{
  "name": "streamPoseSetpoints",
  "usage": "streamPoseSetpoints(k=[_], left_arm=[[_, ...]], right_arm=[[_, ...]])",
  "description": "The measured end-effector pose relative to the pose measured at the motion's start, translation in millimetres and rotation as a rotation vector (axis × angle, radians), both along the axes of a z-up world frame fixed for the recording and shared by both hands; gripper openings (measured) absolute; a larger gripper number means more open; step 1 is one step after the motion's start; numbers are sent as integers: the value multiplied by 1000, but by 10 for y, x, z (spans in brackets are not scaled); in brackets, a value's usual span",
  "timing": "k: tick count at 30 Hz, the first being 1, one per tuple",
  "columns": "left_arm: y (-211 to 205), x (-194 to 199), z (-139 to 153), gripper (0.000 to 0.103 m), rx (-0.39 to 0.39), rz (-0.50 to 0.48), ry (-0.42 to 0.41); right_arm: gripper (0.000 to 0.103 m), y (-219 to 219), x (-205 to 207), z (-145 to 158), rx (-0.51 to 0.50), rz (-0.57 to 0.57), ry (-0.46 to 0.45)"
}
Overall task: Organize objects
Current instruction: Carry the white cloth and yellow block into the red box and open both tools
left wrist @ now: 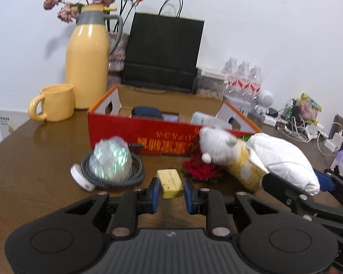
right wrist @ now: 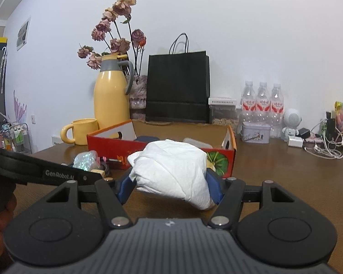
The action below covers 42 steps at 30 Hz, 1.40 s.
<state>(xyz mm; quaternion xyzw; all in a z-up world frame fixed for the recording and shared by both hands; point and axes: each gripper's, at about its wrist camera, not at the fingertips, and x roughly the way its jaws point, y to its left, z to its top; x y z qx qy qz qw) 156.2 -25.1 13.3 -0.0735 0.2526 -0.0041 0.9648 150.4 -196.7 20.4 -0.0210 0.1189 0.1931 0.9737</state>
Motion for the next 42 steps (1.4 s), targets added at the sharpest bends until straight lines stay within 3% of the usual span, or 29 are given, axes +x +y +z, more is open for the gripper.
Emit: streamPoseSetpoints(k=[15, 32, 37, 42], left_arm=[[62, 321, 450, 21, 24, 3, -109], [301, 1162, 700, 20, 14, 54, -134], [366, 1409, 674, 20, 0, 79, -124], [411, 1614, 648, 20, -6, 87, -115]], right_arm=[[65, 274, 431, 394, -17, 14, -52], [65, 604, 1319, 536, -27, -4, 23], [66, 725, 1602, 525, 14, -6, 93], [66, 830, 1806, 502, 9, -39, 109]])
